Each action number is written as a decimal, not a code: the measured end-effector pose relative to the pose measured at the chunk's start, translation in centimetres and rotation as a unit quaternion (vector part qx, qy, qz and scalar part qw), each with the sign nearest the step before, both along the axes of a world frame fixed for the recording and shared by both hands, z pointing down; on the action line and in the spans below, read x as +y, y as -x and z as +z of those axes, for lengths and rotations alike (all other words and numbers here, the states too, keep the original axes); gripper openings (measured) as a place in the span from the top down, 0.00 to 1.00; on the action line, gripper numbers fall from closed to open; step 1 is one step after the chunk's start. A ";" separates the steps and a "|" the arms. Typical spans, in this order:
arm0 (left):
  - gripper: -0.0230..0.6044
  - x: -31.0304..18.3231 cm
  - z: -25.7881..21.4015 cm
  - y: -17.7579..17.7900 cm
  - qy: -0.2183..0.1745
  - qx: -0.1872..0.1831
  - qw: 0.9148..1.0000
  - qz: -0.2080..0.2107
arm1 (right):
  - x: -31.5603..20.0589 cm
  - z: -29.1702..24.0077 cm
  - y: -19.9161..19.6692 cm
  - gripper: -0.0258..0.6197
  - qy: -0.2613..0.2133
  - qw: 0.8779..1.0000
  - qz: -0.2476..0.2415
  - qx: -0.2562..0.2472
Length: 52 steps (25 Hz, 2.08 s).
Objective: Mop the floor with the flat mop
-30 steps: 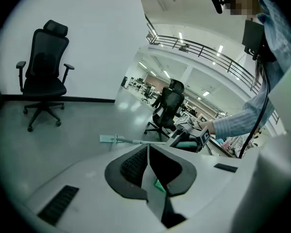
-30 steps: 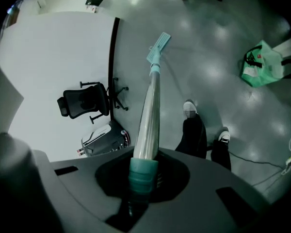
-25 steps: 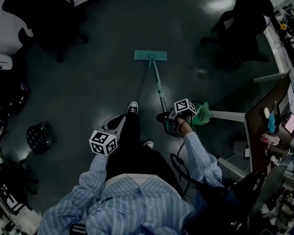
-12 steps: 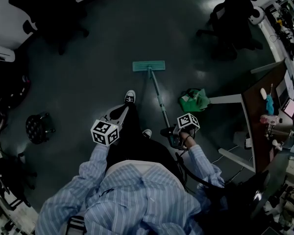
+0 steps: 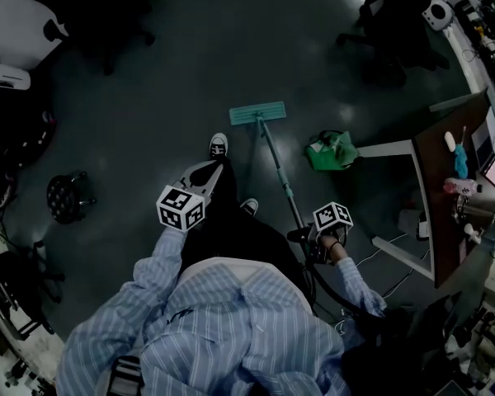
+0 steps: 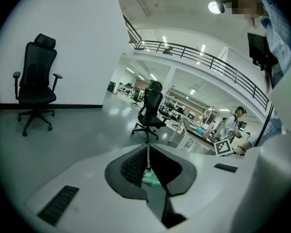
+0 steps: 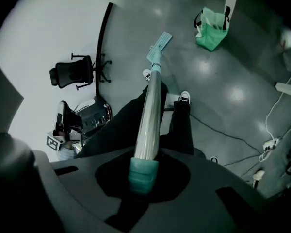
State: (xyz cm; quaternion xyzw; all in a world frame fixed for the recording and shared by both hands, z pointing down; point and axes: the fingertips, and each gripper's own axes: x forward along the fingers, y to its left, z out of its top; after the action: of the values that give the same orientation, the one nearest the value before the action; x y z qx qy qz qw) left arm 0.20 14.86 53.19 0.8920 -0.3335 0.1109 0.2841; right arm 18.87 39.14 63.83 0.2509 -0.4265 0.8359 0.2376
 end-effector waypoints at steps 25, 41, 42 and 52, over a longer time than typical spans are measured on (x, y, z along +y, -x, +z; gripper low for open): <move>0.94 -1.1 0.4 -2.4 0.000 -0.017 0.999 0.046 | -0.3 -0.8 -1.6 0.90 0.006 0.992 -0.121 0.039; 0.94 -12.6 1.3 1.0 0.022 -0.018 0.999 0.023 | -15.7 0.1 1.2 0.90 0.013 0.988 -0.149 0.034; 0.94 -13.6 1.4 1.3 0.023 -0.019 0.999 0.022 | -17.1 0.2 1.3 0.90 0.014 0.988 -0.151 0.034; 0.94 -22.0 1.7 4.7 0.047 -0.005 0.999 0.009 | -33.5 2.4 4.5 0.90 0.014 0.984 -0.172 0.045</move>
State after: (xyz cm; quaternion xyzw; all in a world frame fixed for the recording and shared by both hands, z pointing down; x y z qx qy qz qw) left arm -4.55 -7.18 54.91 0.8802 -0.3208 0.1333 0.3233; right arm 14.40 5.61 66.24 0.2079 -0.4403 0.7764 0.4002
